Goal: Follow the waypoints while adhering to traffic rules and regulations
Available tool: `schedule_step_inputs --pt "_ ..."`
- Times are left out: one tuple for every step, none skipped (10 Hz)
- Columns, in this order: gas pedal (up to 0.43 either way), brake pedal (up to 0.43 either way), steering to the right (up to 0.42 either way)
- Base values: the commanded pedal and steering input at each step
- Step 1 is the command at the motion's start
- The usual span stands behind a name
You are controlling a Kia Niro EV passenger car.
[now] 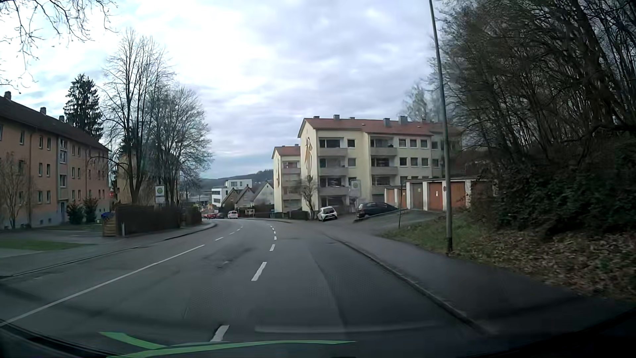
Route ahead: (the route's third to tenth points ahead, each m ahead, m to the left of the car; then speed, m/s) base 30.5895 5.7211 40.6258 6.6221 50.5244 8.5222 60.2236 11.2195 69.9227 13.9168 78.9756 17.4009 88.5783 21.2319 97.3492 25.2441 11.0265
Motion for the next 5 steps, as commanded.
schedule_step_inputs --pt "0.0 0.079 -0.016" --pt "0.0 0.079 -0.016" --pt "0.0 0.085 -0.016" --pt "0.0 0.085 -0.017" --pt "0.0 0.091 -0.018"
